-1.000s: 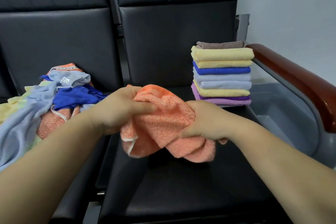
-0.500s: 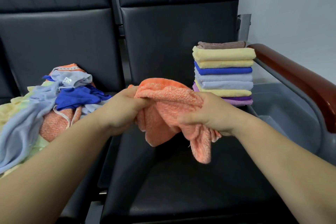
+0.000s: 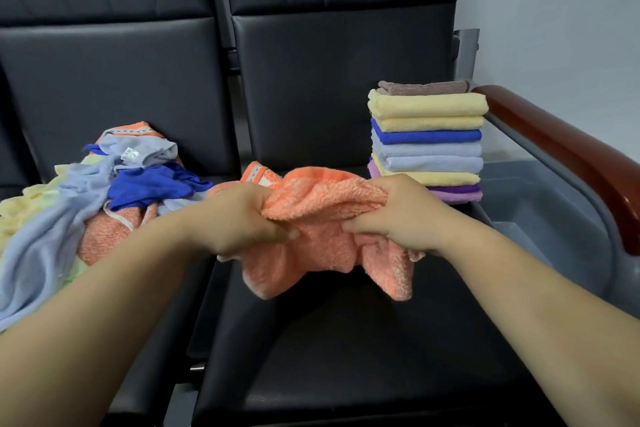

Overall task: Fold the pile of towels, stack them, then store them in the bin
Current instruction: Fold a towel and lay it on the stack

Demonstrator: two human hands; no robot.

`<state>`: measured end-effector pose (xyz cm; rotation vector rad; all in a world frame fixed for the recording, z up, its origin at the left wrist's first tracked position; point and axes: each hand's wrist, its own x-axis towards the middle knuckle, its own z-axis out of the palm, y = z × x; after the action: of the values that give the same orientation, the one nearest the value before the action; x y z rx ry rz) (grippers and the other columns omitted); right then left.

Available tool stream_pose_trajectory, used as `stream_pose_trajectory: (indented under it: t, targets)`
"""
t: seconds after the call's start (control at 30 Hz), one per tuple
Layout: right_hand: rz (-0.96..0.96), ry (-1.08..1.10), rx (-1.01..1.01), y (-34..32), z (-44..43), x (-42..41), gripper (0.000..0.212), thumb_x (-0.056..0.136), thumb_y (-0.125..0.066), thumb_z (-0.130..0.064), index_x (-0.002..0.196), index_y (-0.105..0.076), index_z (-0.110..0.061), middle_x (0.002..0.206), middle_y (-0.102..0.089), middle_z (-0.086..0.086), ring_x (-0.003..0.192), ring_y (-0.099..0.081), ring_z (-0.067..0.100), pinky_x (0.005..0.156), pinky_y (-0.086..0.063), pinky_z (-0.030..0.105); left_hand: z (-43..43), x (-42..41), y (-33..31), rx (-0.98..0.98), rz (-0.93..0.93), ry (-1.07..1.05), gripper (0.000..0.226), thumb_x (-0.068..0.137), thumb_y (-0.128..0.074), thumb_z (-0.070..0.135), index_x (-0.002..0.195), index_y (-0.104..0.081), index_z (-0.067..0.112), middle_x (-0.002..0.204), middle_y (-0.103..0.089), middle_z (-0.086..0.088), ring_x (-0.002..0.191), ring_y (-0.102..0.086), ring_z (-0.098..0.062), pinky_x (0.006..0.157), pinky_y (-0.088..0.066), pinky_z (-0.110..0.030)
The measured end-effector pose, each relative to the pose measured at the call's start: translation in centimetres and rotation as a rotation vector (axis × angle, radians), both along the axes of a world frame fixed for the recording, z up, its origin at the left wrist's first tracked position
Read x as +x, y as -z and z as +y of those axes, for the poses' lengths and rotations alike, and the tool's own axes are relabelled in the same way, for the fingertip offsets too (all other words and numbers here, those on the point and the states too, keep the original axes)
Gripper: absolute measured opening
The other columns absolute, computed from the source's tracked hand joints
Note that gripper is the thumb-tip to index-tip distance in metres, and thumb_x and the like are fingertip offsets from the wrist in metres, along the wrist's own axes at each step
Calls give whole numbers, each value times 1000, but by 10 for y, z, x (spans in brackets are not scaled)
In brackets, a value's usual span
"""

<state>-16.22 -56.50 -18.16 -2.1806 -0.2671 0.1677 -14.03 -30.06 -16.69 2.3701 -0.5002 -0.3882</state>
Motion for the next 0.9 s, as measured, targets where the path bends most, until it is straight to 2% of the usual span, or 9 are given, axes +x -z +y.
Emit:
stream_pose_trajectory:
  t: [0.07,0.17,0.23,0.33,0.47,0.57,0.63,0.8,0.9]
  targets:
    - [74,-65,119,-1,1,-5,17,85,-84,-23,100,-76,-17,88,-79,1,76,-76,14,71,-63,34,5,-1,-1,-148,33,27,23,72,-80,48,85,-72,30,75,-73,-7,57,-64,-20,54,-50,-34]
    - [168,-129,141,0,3,-10,21,84,-86,-21,99,-71,-20,73,-74,2,51,-63,16,46,-44,31,10,3,-1,-463,127,87,45,77,-86,33,112,-69,11,107,-72,-26,95,-68,-51,81,-56,-65]
    - [202,-151,44,2,5,-10,30,80,-89,-24,102,-69,-26,77,-75,-5,53,-66,10,45,-46,29,7,3,-2,-649,197,89,41,79,-81,15,117,-68,6,118,-70,-25,114,-65,-48,92,-56,-58]
    - [143,-162,-126,6,9,-7,40,71,-93,-34,105,-70,-33,95,-78,-8,78,-75,10,68,-63,40,-1,-2,-2,-693,261,104,34,81,-67,1,114,-66,5,110,-74,-14,107,-71,-28,87,-58,-35]
    - [20,-69,-281,9,9,3,16,82,-84,-35,90,-76,-24,89,-77,-4,87,-73,18,83,-60,42,-2,-3,-3,-344,69,136,44,75,-84,18,117,-70,19,114,-75,-4,110,-71,-22,95,-56,-39]
    - [13,37,-124,7,3,8,18,85,-79,-37,93,-77,-21,91,-78,1,88,-74,24,85,-61,50,1,1,-2,88,-116,98,51,57,-87,56,103,-68,42,100,-76,10,99,-71,-14,92,-56,-43]
    - [35,41,43,7,-1,8,19,87,-79,-34,99,-77,-20,86,-77,1,77,-74,21,75,-61,49,4,3,0,205,-160,44,36,58,-79,59,90,-65,51,88,-74,11,88,-70,-9,87,-56,-39]
    - [135,-66,457,8,4,5,26,89,-74,1,111,-76,-13,109,-79,8,107,-75,25,100,-56,50,13,6,1,-120,-45,5,13,86,-80,30,98,-74,30,92,-77,6,82,-73,-13,73,-57,-42]
    - [234,-173,361,6,3,3,39,86,-80,-4,121,-71,-17,116,-77,4,112,-73,20,101,-56,45,13,4,1,-491,93,-7,35,83,-73,21,117,-69,11,111,-76,-9,104,-73,-28,84,-61,-40]
